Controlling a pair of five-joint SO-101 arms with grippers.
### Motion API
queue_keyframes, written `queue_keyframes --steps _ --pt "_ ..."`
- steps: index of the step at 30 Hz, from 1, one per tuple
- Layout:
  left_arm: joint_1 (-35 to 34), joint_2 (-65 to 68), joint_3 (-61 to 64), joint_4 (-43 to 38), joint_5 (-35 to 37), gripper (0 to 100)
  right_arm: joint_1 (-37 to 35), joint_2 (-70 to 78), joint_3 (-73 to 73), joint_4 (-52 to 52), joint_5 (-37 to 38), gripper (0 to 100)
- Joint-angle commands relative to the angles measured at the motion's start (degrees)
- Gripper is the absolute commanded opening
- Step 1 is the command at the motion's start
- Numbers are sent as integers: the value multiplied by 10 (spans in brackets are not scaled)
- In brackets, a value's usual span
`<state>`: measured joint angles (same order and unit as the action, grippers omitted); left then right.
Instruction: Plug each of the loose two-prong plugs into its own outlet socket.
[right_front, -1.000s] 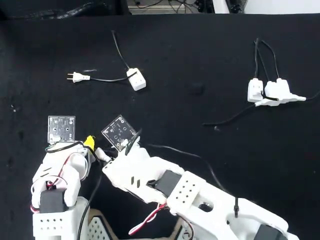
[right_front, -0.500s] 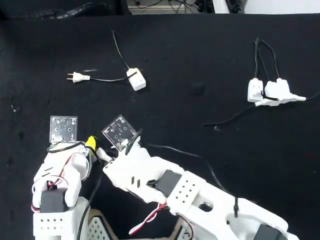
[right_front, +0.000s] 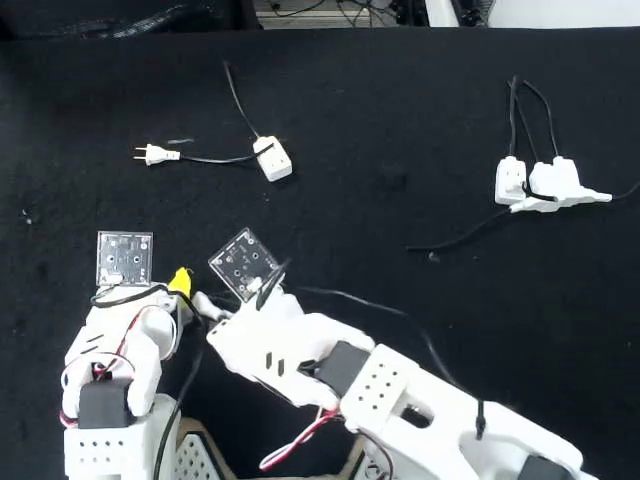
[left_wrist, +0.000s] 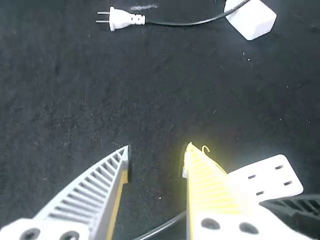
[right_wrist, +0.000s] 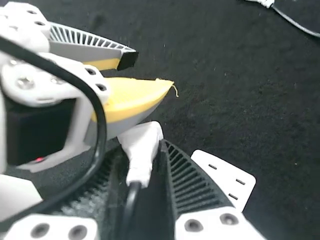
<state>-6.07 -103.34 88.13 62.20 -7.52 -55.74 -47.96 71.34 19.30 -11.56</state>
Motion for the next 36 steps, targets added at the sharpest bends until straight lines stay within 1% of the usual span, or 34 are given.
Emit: queue_keyframes --steps 1,13,15,17,19,22,27,30,33,36 --pt "36 8 13 2 -10 191 25 -65 -26 -12 -8 11" --pt "30 8 11 2 -10 191 25 -65 -15 -16 -6 11" --pt "29 8 8 2 -8 191 31 -65 -13 -10 10 11" --pt "12 7 7 2 -6 191 51 -65 -8 0 36 11" --pt "-18 7 -5 2 -4 191 78 -65 -7 9 47 11" --pt "-58 7 -12 1 21 191 113 -65 -9 31 48 10" --pt "-93 7 -15 -9 26 191 149 -59 -11 49 52 10" --pt "-104 7 -15 -9 26 191 156 -22 -23 52 74 10" --pt "-118 7 -18 -9 26 191 156 45 -58 54 78 10" --pt "-121 7 -17 -9 26 191 168 124 -135 109 91 10"
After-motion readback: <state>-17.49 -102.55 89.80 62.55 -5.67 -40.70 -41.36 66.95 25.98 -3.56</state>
